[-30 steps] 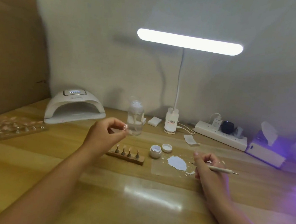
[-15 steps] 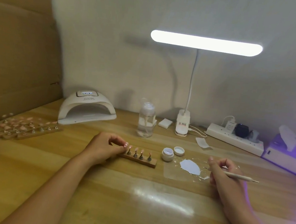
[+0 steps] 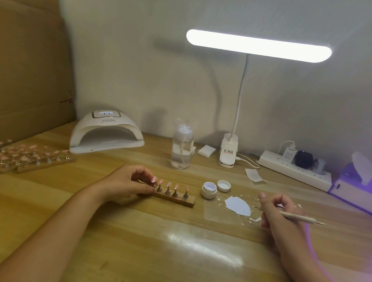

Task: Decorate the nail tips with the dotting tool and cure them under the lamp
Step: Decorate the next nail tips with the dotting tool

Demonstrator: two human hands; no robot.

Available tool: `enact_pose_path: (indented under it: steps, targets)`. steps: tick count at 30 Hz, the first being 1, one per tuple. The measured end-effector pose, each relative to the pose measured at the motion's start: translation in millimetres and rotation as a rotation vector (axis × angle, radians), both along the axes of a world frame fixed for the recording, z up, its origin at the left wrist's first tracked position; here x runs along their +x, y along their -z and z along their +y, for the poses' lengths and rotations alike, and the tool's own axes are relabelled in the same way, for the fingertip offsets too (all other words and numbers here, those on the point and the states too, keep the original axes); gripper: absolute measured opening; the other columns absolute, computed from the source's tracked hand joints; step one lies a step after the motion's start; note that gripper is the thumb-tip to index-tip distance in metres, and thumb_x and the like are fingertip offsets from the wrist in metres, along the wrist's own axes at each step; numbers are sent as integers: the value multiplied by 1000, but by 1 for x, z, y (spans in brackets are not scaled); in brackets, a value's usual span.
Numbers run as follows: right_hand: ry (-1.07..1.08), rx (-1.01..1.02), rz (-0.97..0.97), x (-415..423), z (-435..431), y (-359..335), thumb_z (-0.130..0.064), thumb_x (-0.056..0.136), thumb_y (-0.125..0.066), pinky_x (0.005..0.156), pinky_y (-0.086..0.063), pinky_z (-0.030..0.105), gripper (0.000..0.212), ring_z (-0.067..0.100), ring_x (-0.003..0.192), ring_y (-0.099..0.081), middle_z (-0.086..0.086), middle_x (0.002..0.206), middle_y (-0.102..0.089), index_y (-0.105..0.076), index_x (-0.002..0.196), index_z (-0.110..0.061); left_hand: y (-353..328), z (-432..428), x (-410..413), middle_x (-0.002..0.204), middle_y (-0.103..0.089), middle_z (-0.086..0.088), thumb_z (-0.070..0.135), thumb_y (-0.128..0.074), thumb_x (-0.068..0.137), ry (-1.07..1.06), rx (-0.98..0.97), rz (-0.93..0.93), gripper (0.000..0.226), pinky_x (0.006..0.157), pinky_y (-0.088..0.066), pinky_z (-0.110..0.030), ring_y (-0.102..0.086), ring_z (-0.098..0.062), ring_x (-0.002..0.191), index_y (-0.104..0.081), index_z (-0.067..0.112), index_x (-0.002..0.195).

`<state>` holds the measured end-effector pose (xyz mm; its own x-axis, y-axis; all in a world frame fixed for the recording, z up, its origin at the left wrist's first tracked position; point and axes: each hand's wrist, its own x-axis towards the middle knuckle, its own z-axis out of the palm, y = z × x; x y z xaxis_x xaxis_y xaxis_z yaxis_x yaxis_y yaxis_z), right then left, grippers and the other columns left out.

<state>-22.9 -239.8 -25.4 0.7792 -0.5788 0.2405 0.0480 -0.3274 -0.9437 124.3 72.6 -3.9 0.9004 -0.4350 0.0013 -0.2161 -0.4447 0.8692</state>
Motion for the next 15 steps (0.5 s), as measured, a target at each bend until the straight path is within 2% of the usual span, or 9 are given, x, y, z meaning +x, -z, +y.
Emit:
enact_pose_path:
  steps: [4,6,8,11,15]
  targets:
    - [2,-30,13,0,2,-1,-42,93,-62,51,-39,29,38,3,40,-42,-2,47,-58,-54,78,-9,2,-1,0,98,-71,-5,0,-75,82,-20,-14,-16,20,56,-44,-9,-62,0,70,-66,8,97]
    - [5,-34,14,0,2,-2,-43,93,-62,54,-41,31,38,4,40,-42,-2,47,-58,-53,77,-10,4,-2,0,97,-72,-1,3,-76,82,-30,-10,-31,18,54,-43,-9,-62,3,69,-68,10,96]
    - [4,-31,14,-1,2,-2,-43,93,-61,52,-39,29,37,3,40,-42,-2,47,-57,-53,77,-10,7,-5,-1,95,-73,4,8,-77,82,-38,-13,-46,17,52,-43,-10,-63,7,68,-69,15,95]
    - [2,-25,19,-1,2,-2,-43,93,-61,47,-34,26,37,2,39,-41,-1,48,-58,-53,79,-10,10,-10,-1,98,-74,7,14,-79,81,-64,-17,-68,17,55,-44,-16,-65,-1,78,-70,22,92]
    - [5,-24,20,-1,2,-2,-43,93,-62,46,-34,26,37,3,41,-43,-1,48,-58,-55,80,-9,11,-20,-3,96,-73,8,15,-80,81,-78,-15,-97,16,52,-42,-14,-60,7,63,-69,24,88]
